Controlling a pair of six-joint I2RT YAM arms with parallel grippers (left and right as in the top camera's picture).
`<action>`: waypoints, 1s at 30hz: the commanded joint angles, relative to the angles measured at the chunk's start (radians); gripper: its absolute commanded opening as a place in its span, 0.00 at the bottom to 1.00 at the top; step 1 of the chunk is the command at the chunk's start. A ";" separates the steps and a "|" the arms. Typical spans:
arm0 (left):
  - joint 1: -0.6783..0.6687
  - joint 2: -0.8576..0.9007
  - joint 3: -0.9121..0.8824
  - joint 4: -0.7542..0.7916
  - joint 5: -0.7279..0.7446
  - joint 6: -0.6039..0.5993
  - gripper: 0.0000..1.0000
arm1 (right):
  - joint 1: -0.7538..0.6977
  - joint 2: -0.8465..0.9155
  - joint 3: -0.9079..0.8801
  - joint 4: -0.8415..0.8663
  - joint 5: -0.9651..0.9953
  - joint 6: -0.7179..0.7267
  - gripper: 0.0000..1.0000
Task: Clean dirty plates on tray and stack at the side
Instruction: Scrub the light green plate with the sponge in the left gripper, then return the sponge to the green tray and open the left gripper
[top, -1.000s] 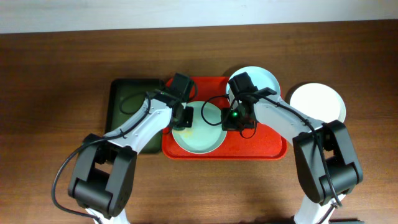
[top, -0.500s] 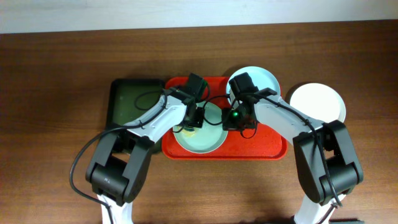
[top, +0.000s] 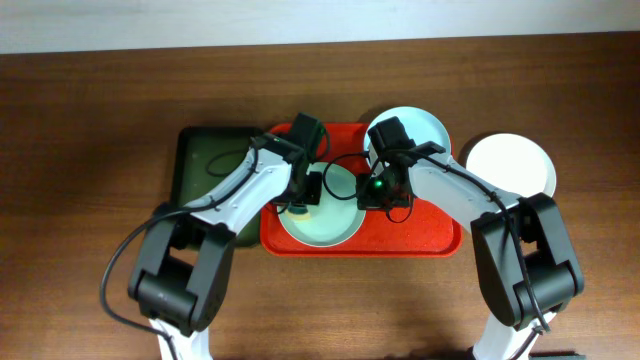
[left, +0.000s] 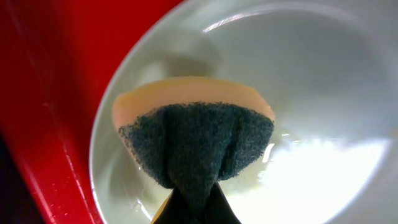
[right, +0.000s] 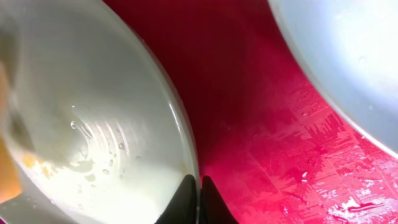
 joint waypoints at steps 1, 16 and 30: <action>-0.022 0.075 -0.023 -0.012 -0.017 -0.027 0.00 | 0.006 0.010 -0.014 -0.002 -0.002 -0.003 0.04; 0.158 -0.141 0.110 -0.041 0.262 0.071 0.00 | 0.006 0.010 -0.015 -0.006 -0.002 -0.003 0.04; 0.333 -0.106 0.019 -0.116 -0.222 0.072 0.00 | 0.006 0.009 -0.015 -0.022 -0.005 0.125 0.04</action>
